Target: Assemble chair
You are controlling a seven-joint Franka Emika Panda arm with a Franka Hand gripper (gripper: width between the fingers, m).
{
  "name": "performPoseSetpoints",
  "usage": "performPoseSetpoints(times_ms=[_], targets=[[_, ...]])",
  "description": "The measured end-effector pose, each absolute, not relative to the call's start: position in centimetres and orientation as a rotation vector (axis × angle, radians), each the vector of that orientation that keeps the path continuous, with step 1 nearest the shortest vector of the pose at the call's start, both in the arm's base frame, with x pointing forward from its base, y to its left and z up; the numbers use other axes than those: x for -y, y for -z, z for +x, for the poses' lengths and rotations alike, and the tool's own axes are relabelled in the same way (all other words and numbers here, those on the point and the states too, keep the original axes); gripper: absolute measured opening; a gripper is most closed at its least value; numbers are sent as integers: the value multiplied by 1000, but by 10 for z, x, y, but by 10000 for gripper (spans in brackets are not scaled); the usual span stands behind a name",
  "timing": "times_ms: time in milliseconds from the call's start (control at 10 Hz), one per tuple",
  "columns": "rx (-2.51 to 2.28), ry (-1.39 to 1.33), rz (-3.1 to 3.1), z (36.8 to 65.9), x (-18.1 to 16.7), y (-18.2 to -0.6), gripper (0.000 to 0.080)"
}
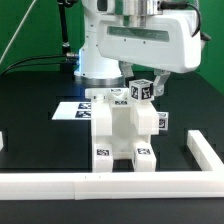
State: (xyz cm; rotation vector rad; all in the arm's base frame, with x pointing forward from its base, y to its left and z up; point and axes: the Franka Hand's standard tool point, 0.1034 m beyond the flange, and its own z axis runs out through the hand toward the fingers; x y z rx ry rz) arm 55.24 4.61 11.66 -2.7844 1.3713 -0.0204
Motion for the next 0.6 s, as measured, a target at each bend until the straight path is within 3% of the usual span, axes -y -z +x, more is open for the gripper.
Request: performPoseSetpoints(times_ms=[100, 600], targets=[[-1106, 32, -2910, 554, -46, -117, 614], [-437, 51, -3088, 549, -50, -121, 648]])
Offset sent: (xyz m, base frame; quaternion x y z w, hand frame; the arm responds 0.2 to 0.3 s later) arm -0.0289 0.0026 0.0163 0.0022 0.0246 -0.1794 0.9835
